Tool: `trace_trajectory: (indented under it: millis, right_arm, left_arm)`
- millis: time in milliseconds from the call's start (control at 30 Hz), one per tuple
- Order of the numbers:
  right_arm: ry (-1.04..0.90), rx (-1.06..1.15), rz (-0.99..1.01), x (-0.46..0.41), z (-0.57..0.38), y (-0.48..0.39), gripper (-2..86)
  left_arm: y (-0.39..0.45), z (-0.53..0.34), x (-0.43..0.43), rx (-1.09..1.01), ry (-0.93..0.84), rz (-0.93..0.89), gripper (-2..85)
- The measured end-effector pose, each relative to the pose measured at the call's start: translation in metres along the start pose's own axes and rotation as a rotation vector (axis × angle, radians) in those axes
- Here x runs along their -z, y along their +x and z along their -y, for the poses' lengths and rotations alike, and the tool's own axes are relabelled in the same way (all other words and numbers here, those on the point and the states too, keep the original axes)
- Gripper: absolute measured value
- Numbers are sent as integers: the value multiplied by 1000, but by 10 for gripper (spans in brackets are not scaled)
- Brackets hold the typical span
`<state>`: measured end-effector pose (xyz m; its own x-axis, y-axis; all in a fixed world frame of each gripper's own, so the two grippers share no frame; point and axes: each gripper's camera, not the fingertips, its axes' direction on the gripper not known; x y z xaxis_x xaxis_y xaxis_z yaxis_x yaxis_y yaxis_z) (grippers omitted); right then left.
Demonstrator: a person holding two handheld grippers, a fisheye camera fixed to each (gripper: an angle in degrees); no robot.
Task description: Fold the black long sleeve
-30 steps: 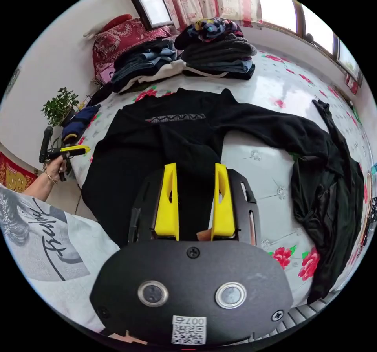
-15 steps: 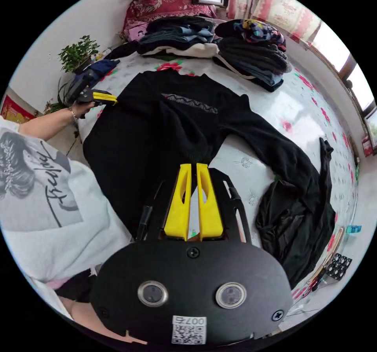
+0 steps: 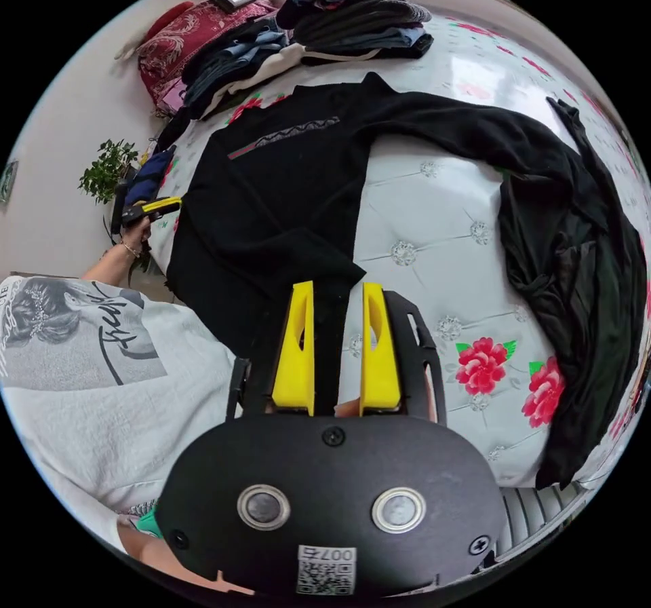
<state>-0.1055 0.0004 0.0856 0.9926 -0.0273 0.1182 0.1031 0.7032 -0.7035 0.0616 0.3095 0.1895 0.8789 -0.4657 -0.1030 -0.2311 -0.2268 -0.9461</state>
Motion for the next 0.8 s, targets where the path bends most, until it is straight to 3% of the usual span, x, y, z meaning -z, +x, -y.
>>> trace_trajectory:
  millis: [100,200,233,267,400,533,700,800]
  right_arm:
    - [75,20,35,-14,-21,-14,65]
    - [-1,55,-41,-44,-18,-25,52]
    - [-59,51,-120,-55,-16,-24,40]
    - [6,61,-205,-46,-19,-27,29]
    - [-83,118,-200,-18,-25,-21,7]
    - [-153,115,-110,20,-60,-9,5]
    - [1,-27,-45,74,-66,46,20]
    - [233,-190,-32,137,-49,116,29]
  left_arm:
    - [-23,-15,13,83,31,-55,25]
    - [-34,-11,19,102,46,-106,24]
    - [-35,-4,19,92,50,-118,26]
    - [-34,0,19,85,54,-126,27]
    - [-32,25,8,78,51,-217,37]
    - [-32,26,-9,71,31,-171,28]
    - [-44,31,-2,110,20,-183,10]
    - [-55,33,9,167,18,-180,-5]
